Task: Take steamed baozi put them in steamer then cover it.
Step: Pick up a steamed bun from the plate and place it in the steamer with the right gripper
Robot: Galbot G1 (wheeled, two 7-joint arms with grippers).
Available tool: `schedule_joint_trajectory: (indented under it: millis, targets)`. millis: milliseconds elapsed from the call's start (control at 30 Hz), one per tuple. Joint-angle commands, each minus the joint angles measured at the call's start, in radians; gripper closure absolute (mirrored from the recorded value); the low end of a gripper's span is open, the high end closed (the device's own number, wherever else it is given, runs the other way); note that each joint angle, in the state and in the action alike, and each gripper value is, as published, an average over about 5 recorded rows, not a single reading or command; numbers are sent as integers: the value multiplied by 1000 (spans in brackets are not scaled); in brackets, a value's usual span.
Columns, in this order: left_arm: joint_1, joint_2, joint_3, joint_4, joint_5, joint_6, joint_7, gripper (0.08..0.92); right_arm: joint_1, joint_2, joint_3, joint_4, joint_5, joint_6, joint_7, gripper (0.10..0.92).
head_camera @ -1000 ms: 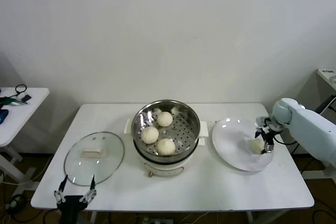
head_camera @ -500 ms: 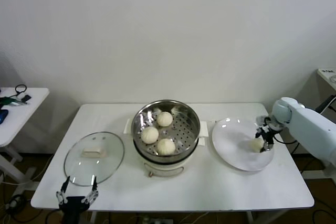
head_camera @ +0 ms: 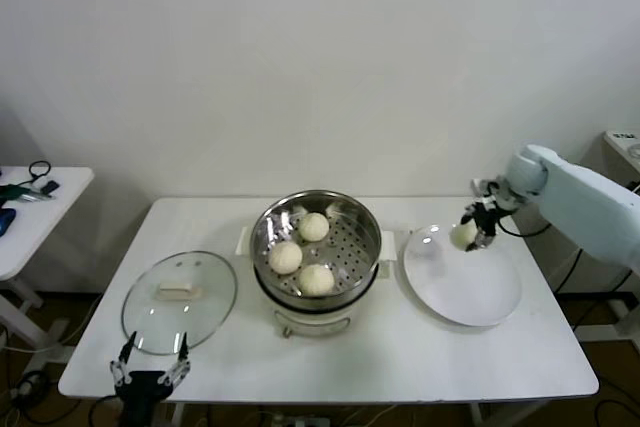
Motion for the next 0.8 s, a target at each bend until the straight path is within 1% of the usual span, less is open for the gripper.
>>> schedule_joint_trajectory:
  millis: [33, 233, 333, 533, 800]
  targets:
    - [6, 8, 9, -9, -2, 1, 9, 177, 392, 94, -333, 150, 423, -101, 36, 349]
    - [12, 15, 16, -26, -7, 2, 13, 177, 494, 190, -428, 237, 600, -153, 92, 347]
    - [17, 17, 19, -32, -7, 1, 15, 177, 513, 238, -463, 265, 648, -174, 120, 347]
    - [22, 17, 23, -33, -8, -4, 15, 177, 510, 307, -512, 318, 699, -212, 179, 347]
    - [22, 22, 22, -24, -15, -14, 16, 177, 479, 370, -588, 353, 701, -230, 210, 343]
